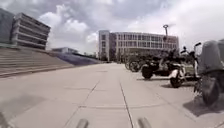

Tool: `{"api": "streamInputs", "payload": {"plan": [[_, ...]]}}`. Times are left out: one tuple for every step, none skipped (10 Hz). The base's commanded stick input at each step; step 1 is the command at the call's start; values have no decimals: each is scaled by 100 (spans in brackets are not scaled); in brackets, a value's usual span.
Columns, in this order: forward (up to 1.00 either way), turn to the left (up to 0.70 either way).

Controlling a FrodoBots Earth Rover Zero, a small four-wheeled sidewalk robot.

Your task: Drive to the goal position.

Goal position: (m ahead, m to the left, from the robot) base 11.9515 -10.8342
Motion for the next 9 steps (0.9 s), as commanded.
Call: {"api": "streamInputs", "payload": {"plan": [[70,0],[70,0],[70,0],[70,0],[70,0],[70,0],[70,0],[70,0],[70,0]]}}
